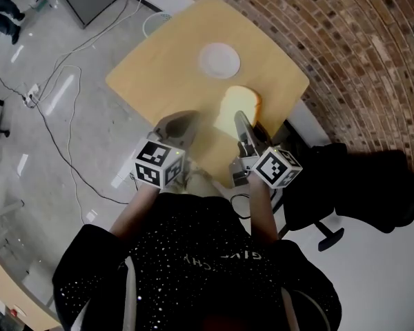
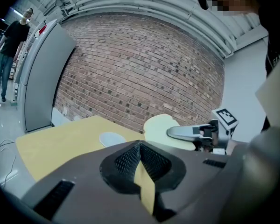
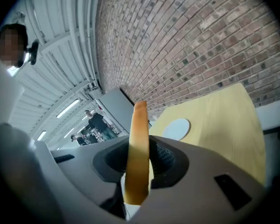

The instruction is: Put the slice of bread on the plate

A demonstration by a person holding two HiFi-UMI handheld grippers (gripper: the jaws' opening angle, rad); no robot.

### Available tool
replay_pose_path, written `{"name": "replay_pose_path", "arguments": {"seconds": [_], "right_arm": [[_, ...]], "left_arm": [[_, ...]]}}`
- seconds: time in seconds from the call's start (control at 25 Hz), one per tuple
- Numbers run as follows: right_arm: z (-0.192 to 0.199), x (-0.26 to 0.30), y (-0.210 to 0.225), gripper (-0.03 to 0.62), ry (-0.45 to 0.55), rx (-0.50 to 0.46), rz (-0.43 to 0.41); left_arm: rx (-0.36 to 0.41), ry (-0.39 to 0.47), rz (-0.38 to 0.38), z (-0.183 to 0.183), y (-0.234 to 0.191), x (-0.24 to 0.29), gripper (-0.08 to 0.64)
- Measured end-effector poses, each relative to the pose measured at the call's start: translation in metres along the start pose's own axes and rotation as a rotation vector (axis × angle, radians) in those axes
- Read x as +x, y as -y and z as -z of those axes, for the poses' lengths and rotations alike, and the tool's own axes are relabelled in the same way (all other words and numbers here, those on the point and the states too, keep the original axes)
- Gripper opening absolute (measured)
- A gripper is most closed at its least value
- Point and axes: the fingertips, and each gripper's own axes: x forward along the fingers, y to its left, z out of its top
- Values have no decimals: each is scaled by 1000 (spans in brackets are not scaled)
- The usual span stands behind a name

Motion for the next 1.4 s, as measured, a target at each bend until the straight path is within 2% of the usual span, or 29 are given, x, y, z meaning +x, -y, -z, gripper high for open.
{"name": "replay_pose_path", "arguments": {"seconds": [0.08,0.24,0.44,0.76,0.92,1.08,1.24,1.4], "right_arm": [[-14,24,18,94,-14,60,-14],[-37,78,57,94,-49,246,-58],[-41,151,104,94,-119,450,-39],[-38,234,139,94,-179,628,-21],[-30,250,149,94,-249,603,39],[-19,258,152,94,-323,540,52],[-19,260,158,98,-366,428,101],[-13,259,156,203,-421,289,140]], "left_arm": [[-9,5,-17,-3,-4,3,9],[-35,31,-66,-12,-13,2,9],[-65,37,-146,-11,-37,-5,9],[-83,40,-230,-10,-63,-10,9],[-103,42,-251,-7,-68,-10,9],[-133,46,-263,-3,-71,-11,9],[-133,43,-262,-4,-72,-8,9],[-132,47,-257,-7,-72,-7,9]]}}
